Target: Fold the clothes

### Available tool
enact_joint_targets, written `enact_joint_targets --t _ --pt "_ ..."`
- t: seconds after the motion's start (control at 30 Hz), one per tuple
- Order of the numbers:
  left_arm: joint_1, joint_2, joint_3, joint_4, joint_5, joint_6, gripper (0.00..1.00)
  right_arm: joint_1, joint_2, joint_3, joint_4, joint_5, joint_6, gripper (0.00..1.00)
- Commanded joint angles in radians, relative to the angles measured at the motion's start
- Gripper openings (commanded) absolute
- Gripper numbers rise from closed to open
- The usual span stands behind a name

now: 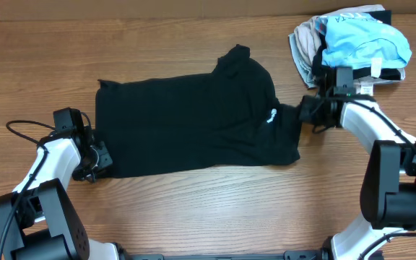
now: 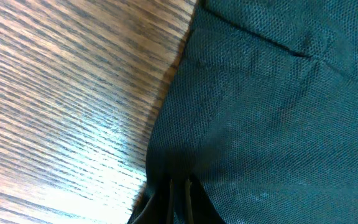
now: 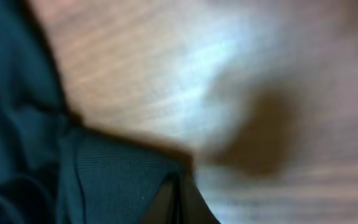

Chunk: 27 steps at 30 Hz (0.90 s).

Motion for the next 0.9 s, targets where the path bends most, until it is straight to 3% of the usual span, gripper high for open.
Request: enact_joint_targets --t 0.0,0.27,0.57,0.6,0.63,0.67,0.7,0.73,0.87 --pt "-0.008 0.068 -0.035 0.036 0.002 0.022 0.04 -0.002 -0.002 0.097 0.008 -0.007 -0.048 0.04" --pt "-0.008 0.068 -0.035 0.036 0.002 0.023 0.04 -0.003 -0.002 0.138 0.073 0.002 -0.09 0.04" --pt "-0.008 0.068 -0.035 0.036 0.002 0.023 0.04 -0.016 -0.002 0.138 0.011 0.212 -0.086 0.04" --pt "-0.008 0.068 -0.035 0.036 0.002 0.023 0.04 -0.019 -0.002 0.14 -0.003 0.197 -0.084 0.08" --pt "-0.008 0.068 -0.035 0.037 0.002 0.023 0.04 -0.021 -0.003 0.145 -0.019 0.172 -0.084 0.25" --pt "-0.008 0.068 -0.035 0.037 0.002 0.023 0.04 -0.022 -0.003 0.153 -0.038 0.141 -0.084 0.63" --pt "-0.008 0.068 -0.035 0.038 0.002 0.023 0.05 -0.023 -0.003 0.167 -0.068 0.103 -0.084 0.9" --pt "-0.008 0.068 -0.035 0.038 0.002 0.023 0.04 -0.023 -0.004 0.185 -0.102 0.068 -0.084 0.99" --pt "-0.008 0.068 -0.035 0.039 0.002 0.023 0.04 -0.023 -0.005 0.263 -0.298 -0.062 0.02 1.0"
